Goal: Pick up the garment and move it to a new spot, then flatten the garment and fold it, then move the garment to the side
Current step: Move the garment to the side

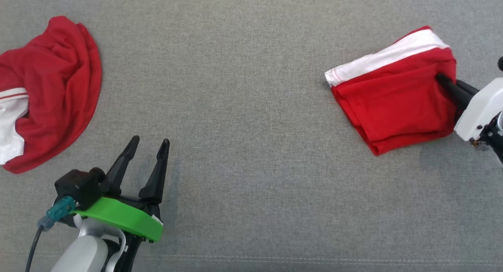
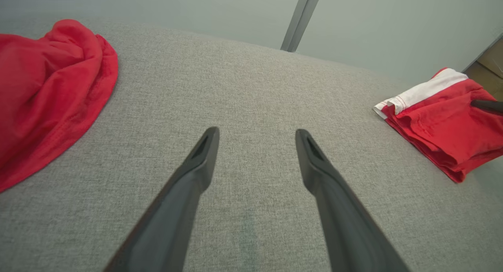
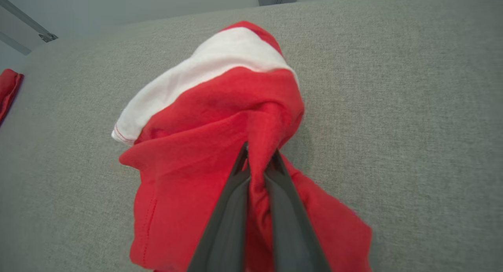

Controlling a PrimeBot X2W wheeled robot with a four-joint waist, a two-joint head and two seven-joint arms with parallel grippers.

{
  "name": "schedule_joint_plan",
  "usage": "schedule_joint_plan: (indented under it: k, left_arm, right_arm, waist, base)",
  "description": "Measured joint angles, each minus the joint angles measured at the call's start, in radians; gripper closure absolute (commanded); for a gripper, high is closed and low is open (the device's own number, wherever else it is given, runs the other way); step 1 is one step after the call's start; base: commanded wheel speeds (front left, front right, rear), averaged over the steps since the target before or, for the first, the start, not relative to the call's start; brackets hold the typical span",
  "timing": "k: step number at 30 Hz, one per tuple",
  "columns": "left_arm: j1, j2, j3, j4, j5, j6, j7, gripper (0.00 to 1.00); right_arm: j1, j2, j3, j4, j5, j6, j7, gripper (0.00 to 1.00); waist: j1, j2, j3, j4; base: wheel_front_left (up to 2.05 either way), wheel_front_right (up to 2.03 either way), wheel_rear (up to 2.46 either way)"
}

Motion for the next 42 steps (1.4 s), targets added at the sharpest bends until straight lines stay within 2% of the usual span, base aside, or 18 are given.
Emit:
schedule_joint_plan:
  k: [9,22,32,33,34,35,42]
  left_arm:
    - [-0.043,0.039,0.002,-0.053,0.032,0.005,0.043,0.0]
    - [-0.07,0.078,0.052,-0.106,0.04,0.024,0.073,0.0]
    - [-0.072,0.083,0.068,-0.119,0.04,0.035,0.082,0.0]
    - [-0.072,0.083,0.069,-0.12,0.04,0.035,0.082,0.0]
    - [-0.072,0.083,0.069,-0.121,0.04,0.035,0.082,0.0]
    - [-0.072,0.083,0.069,-0.122,0.04,0.035,0.082,0.0]
    - [-0.072,0.082,0.09,-0.127,0.038,0.036,0.081,0.0]
  right_arm:
    - [-0.117,-0.114,-0.027,0.075,-0.061,-0.037,0.085,1.0]
    - [-0.184,-0.243,-0.09,0.194,-0.114,-0.089,0.11,1.0]
    - [-0.203,-0.272,-0.119,0.255,-0.145,-0.116,0.058,1.0]
    - [-0.203,-0.272,-0.119,0.262,-0.149,-0.117,0.057,0.86]
    - [-0.203,-0.272,-0.118,0.27,-0.158,-0.117,0.051,0.53]
    - [-0.203,-0.272,-0.116,0.275,-0.172,-0.122,0.043,0.0]
    - [-0.203,-0.254,-0.109,0.324,-0.191,-0.133,0.009,0.0]
  waist:
    - [0.0,0.0,0.078,-0.009]
    - [0.0,0.0,0.177,-0.032]
    - [0.0,0.0,0.208,-0.041]
    - [0.0001,0.0,0.209,-0.042]
    - [0.0,0.0,0.209,-0.043]
    - [0.0,0.0,0.21,-0.044]
    - [0.0,0.0,0.209,-0.056]
  base:
    - [0.0,0.0,0.0]
    - [0.0,0.0,0.0]
    - [0.0,0.0,0.0]
    - [0.0,0.0,0.0]
    - [0.0,0.0,0.0]
    - [0.0,0.0,0.0]
    - [0.0,0.0,0.0]
